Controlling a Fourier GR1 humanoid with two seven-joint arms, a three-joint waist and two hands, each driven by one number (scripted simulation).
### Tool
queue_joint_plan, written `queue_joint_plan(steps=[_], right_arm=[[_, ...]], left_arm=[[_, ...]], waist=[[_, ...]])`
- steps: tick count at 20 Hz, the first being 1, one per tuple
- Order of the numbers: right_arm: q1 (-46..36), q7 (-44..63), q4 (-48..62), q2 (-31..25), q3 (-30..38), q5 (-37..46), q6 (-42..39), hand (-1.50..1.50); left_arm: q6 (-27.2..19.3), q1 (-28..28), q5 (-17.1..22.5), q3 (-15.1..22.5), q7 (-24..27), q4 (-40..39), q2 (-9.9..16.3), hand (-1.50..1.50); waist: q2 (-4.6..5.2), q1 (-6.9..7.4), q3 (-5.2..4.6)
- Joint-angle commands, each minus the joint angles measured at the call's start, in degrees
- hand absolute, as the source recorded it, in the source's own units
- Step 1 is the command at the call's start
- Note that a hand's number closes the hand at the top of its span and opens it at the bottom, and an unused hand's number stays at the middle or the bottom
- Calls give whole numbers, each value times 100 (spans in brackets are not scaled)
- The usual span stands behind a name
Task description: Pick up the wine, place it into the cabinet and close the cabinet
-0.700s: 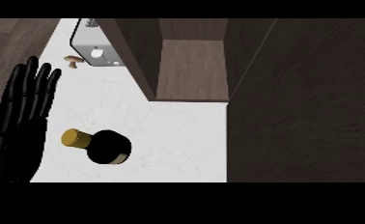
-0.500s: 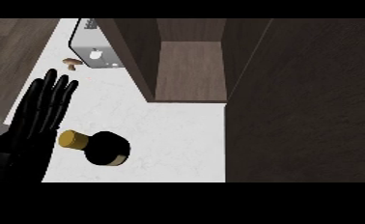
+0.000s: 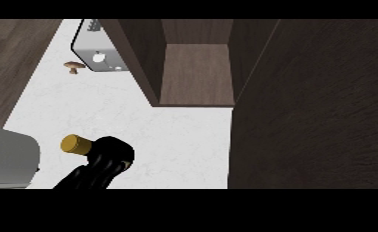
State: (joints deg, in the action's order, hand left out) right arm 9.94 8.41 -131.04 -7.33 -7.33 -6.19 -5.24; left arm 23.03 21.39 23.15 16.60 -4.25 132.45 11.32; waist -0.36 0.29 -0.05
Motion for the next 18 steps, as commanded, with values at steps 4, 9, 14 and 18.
queue_joint_plan(steps=[4, 9, 14, 18], right_arm=[[367, 1164, -1386, -88, -315, -178, 57, -150], [-70, 1218, -1084, -41, -193, -193, 130, -150], [-101, 1375, -1248, -51, -232, -102, 161, -150], [-401, 1839, -1486, 41, -591, 227, 436, -150]], left_arm=[[278, 970, 230, 305, -77, 736, 211, -150], [64, 1229, 825, 91, -557, 1589, 541, -150], [-9, 1448, 519, 304, -317, 1435, 370, -150], [-252, 1355, 859, 56, -624, 1707, 530, -150]], waist=[[10, -3, 1], [23, 40, 5], [11, 39, 5], [14, 26, 1]])
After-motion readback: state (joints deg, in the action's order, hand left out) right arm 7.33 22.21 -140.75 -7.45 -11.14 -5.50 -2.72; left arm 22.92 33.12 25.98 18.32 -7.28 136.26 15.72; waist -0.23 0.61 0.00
